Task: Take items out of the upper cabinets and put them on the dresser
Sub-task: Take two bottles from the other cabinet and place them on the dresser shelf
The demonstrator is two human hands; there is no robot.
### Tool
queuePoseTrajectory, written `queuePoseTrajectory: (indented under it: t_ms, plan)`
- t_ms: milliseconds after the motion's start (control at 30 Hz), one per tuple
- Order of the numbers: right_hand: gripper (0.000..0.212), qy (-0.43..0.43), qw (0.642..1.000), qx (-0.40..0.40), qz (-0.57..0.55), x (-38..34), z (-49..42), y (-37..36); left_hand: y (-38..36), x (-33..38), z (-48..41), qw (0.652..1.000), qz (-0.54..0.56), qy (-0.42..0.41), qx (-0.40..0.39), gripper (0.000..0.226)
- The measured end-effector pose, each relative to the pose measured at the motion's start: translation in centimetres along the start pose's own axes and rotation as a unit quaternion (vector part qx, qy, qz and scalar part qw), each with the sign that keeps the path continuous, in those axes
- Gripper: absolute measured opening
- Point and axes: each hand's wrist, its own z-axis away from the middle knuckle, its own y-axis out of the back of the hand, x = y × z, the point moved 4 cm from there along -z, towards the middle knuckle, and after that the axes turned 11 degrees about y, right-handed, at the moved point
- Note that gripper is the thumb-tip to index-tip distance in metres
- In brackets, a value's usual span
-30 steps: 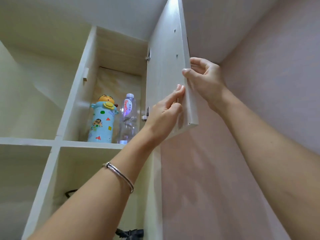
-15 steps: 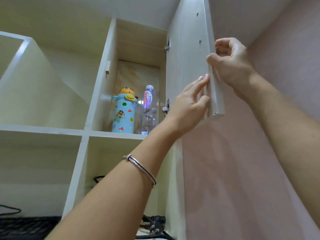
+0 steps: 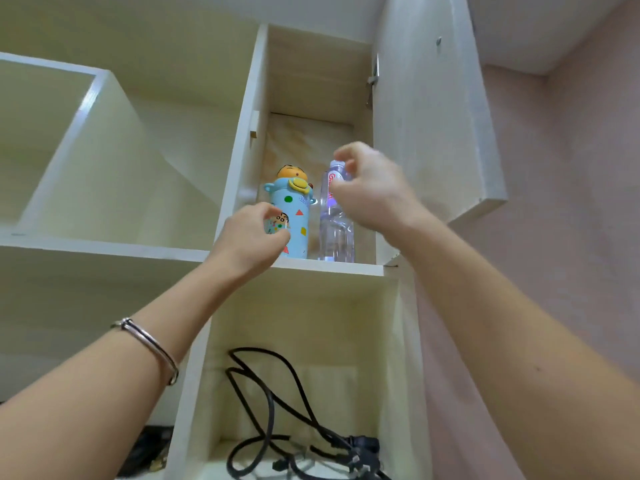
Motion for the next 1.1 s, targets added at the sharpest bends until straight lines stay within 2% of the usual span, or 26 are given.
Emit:
queuePoseTrajectory:
  t_ms: [200, 300, 400, 533, 667, 733, 833, 1000, 1100]
  plan:
    - [0.048, -0.159, 0.985, -0.006, -0.072, 7.5, -1.3, -5.2, -2.2, -0.5, -4.8, 0.997, -0.074, 0.001, -0.01, 0.067]
    - [0.058, -0.181, 0.98, -0.031, -0.078, 9.5, -2.6, -7.1, -3.8, -1.2, -6.9, 0.994, -0.092, 0.055, -0.028, 0.087]
    - [0.064, -0.199, 0.974, -0.055, -0.093, 10.7, -4.1, -8.7, -5.0, -2.2, -8.8, 0.99, -0.067, 0.113, -0.044, 0.096]
    - [0.079, -0.244, 0.963, -0.078, -0.086, 12.4, -4.9, -9.9, -6.0, -3.4, -10.4, 0.975, -0.001, 0.198, -0.099, 0.093]
    - [0.072, -0.243, 0.96, -0.101, -0.092, 12.8, -4.6, -9.7, -7.2, -3.4, -11.1, 0.971, 0.023, 0.194, -0.136, 0.089]
    - [0.081, -0.249, 0.958, -0.085, -0.111, 13.2, -4.6, -10.2, -7.6, -3.3, -11.2, 0.973, 0.038, 0.187, -0.131, 0.094]
    - [0.082, -0.247, 0.962, -0.038, -0.111, 13.1, -4.5, -10.1, -7.2, -3.1, -11.0, 0.979, 0.056, 0.178, -0.086, 0.104]
    - [0.073, -0.223, 0.964, 0.018, -0.14, 11.8, -4.8, -9.1, -4.2, -2.0, -9.9, 0.988, 0.053, 0.147, 0.008, 0.084]
    - [0.07, -0.202, 0.964, 0.052, -0.162, 10.1, -5.2, -8.0, -1.5, 0.0, -9.3, 0.991, 0.078, 0.104, 0.034, 0.09]
